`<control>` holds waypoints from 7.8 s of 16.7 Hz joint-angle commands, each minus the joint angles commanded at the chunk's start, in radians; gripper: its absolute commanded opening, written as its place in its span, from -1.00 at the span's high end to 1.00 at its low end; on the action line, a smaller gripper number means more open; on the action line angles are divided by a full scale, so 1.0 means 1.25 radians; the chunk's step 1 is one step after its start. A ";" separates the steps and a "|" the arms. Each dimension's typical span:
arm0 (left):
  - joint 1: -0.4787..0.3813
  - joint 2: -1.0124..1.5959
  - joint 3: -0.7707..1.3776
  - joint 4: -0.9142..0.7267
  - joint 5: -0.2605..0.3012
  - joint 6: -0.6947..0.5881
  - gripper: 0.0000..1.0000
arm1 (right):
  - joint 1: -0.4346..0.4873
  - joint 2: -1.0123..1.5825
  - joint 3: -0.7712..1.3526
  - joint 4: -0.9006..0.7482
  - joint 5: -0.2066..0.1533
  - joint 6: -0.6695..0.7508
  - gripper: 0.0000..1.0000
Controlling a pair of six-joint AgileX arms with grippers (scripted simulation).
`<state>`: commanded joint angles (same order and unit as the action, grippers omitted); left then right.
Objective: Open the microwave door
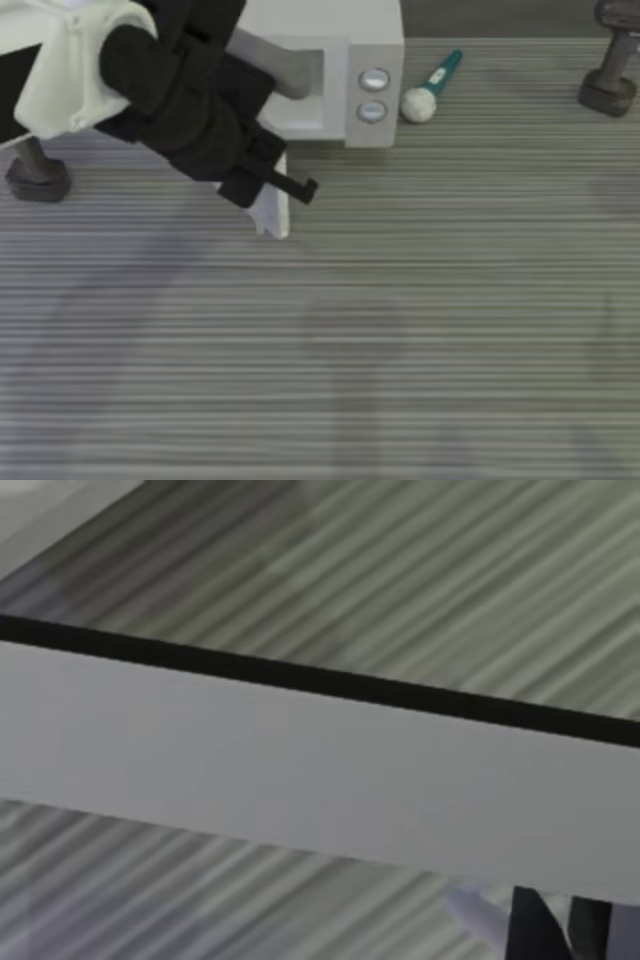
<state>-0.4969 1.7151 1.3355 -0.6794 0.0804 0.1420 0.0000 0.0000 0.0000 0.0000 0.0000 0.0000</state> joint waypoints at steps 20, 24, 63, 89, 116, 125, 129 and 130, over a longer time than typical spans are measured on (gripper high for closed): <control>0.003 -0.008 -0.001 0.004 0.005 0.008 1.00 | 0.000 0.000 0.000 0.000 0.000 0.000 -1.00; 0.003 -0.008 -0.001 0.004 0.005 0.008 1.00 | 0.000 0.000 0.000 0.000 0.000 0.000 -1.00; 0.054 -0.048 -0.049 -0.013 0.084 0.142 1.00 | 0.000 0.000 0.000 0.000 0.000 0.000 -1.00; 0.120 -0.076 -0.070 -0.050 0.159 0.297 1.00 | 0.000 0.000 0.000 0.000 0.000 0.000 -1.00; 0.193 -0.080 -0.067 -0.113 0.234 0.471 1.00 | 0.000 0.000 0.000 0.000 0.000 0.000 -1.00; 0.193 -0.080 -0.067 -0.113 0.234 0.471 1.00 | 0.000 0.000 0.000 0.000 0.000 0.000 -1.00; 0.193 -0.080 -0.067 -0.113 0.234 0.471 1.00 | 0.000 0.000 0.000 0.000 0.000 0.000 -1.00; 0.193 -0.080 -0.067 -0.113 0.234 0.471 1.00 | 0.000 0.000 0.000 0.000 0.000 0.000 -1.00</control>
<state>-0.2559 1.6151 1.2513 -0.8204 0.3726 0.7313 0.0000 0.0000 0.0000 0.0000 0.0000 0.0000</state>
